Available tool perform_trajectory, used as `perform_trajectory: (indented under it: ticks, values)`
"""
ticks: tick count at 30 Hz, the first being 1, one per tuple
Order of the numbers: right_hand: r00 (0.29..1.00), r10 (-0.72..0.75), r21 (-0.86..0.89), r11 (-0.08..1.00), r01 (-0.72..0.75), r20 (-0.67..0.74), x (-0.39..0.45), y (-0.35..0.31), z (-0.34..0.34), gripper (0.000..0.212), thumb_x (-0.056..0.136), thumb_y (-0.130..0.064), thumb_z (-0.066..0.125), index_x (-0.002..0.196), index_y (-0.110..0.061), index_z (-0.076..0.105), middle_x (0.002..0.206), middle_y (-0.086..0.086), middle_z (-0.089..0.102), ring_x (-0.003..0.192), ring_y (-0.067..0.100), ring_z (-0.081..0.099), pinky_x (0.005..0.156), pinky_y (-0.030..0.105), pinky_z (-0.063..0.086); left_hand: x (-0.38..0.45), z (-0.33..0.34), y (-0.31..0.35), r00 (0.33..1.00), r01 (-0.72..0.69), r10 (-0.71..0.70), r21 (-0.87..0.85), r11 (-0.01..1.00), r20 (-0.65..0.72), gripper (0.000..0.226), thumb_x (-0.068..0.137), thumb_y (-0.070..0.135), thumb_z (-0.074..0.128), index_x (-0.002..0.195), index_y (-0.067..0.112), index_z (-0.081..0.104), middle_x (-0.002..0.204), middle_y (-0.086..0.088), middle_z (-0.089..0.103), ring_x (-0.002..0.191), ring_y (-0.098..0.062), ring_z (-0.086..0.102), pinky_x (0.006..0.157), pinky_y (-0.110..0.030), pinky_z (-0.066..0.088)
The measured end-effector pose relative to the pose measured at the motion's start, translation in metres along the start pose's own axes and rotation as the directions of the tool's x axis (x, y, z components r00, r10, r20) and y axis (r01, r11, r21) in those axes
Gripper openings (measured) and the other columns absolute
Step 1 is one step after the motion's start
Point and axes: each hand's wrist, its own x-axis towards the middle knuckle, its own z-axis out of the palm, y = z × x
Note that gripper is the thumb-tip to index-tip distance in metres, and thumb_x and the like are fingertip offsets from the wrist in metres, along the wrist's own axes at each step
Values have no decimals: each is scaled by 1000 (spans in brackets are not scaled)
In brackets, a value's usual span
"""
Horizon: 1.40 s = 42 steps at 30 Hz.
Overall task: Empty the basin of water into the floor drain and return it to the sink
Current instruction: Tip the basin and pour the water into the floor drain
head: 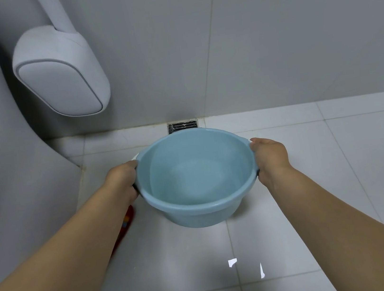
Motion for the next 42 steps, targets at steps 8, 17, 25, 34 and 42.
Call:
perform_trajectory:
  ticks: [8,17,25,34,42]
  values:
    - [1000,-2,-15,1000,1,-15,2,0,0,25,95,-4,58,118,-10,68,108,9,69,87,29,62,69,32,52,-1,1,2,1000,18,-18,18,1000,-25,17,102,13,50,93,4,62,96,-12,69,80,-28,66,77,-43,53]
    - [1000,-7,-24,1000,7,-22,6,1,1,28,95,-5,58,121,-9,68,110,11,69,90,30,63,80,38,53,-8,2,5,999,29,-28,23,999,-33,15,101,12,53,106,2,63,94,-11,69,77,-27,66,78,-43,54]
    - [1000,-8,-50,999,7,-19,8,0,0,32,95,-6,57,126,-10,67,119,11,69,93,31,63,78,38,53,-11,6,7,1000,21,-20,3,1000,-6,16,103,12,49,100,1,61,85,-10,64,70,-25,61,64,-40,52]
    - [1000,-5,-52,999,4,-19,7,0,1,31,95,-5,56,123,-10,69,109,9,68,87,29,61,69,33,50,-15,7,7,1000,22,-22,7,1000,-6,15,103,12,50,102,2,61,84,-10,65,69,-25,62,62,-41,51]
    - [1000,-1,-45,999,1,-4,7,-1,0,28,94,-2,56,118,-8,70,99,9,67,83,29,59,71,35,51,-16,6,7,1000,24,-24,7,1000,14,17,104,14,48,111,4,60,87,-11,65,70,-27,62,64,-42,51]
